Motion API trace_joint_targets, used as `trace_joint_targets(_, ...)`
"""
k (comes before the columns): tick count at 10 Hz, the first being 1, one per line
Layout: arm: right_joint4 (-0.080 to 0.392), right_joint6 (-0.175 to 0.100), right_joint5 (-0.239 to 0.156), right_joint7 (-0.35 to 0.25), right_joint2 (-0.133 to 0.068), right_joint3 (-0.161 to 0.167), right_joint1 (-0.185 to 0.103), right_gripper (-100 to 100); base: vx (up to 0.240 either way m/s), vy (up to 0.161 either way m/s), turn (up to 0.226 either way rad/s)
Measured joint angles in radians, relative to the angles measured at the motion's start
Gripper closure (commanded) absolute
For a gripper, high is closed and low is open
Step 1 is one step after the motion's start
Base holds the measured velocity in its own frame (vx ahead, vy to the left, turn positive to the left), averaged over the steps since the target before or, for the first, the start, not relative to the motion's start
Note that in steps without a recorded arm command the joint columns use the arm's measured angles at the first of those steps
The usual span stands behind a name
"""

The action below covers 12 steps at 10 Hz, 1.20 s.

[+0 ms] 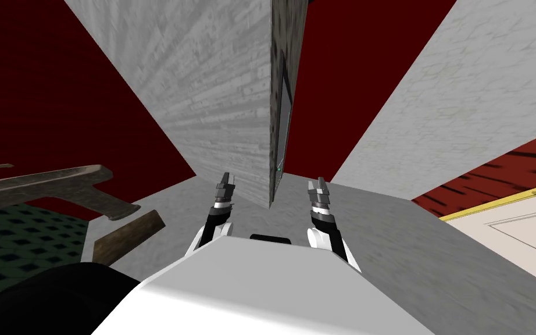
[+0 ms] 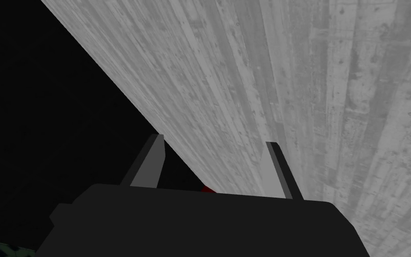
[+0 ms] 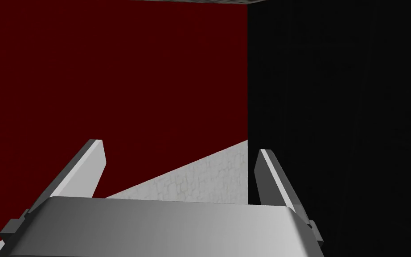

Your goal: Push the door open

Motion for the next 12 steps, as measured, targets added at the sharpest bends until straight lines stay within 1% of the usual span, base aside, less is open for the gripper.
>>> trace_joint_targets(4, 0.076, -0.032, 0.054, 0.071, -0.019, 0.011, -0.010, -100, 0.103, -0.186, 0.088)
trace_joint_targets(5, 0.095, -0.036, 0.067, 0.090, -0.026, 0.010, -0.016, -100, 0.141, -0.194, 0.100)
trace_joint_targets(6, 0.124, -0.044, 0.082, 0.109, -0.031, 0.009, -0.027, -100, 0.119, -0.190, 0.070)
trace_joint_targets(8, 0.153, -0.052, 0.107, 0.143, -0.040, 0.012, -0.031, -100, 0.102, -0.152, 0.077)
trace_joint_targets(9, 0.170, -0.057, 0.121, 0.161, -0.040, 0.017, -0.036, -100, 0.105, -0.197, 0.075)
trace_joint_targets(10, 0.181, -0.057, 0.135, 0.180, -0.043, 0.021, -0.039, -100, 0.074, -0.186, 0.090)
trace_joint_targets(11, 0.197, -0.060, 0.148, 0.198, -0.044, 0.024, -0.042, -100, 0.062, -0.127, 0.062)
trace_joint_targets(12, 0.217, -0.068, 0.159, 0.214, -0.044, 0.026, -0.047, -100, 0.074, -0.135, 0.092)
